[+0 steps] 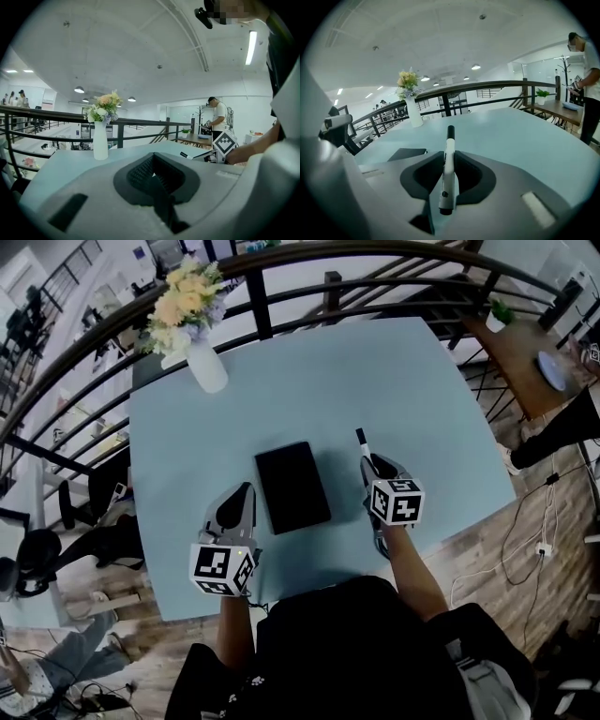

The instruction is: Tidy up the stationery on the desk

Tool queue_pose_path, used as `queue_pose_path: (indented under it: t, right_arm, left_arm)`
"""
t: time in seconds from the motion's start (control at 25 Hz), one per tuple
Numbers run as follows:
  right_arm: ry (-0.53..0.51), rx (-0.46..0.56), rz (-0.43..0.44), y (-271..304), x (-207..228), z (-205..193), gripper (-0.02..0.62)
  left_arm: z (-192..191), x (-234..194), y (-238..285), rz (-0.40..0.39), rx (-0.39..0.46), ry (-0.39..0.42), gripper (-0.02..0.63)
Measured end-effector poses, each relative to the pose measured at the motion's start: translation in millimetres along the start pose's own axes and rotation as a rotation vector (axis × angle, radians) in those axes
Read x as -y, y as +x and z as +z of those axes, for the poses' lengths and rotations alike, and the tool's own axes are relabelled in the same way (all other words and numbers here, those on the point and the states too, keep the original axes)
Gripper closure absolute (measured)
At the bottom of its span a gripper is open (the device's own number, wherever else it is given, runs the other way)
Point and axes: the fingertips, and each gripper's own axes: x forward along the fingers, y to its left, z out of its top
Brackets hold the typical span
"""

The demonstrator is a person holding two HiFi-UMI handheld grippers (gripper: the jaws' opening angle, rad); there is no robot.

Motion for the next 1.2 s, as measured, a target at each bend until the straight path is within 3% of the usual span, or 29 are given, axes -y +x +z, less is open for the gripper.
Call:
queue_pose_path:
  t: [0.52, 1.2]
  right_arm:
    - [0.018, -0.093, 0.078, 32, -43, -29, 0.512]
    - [0.017, -0.197, 0.160, 59, -68, -55, 0.512]
  left_arm:
    - [-7, -32, -39, 0.106, 0.000, -0.023, 0.614]
    - [-14, -49, -60, 0.208, -0.009, -0.042, 0.614]
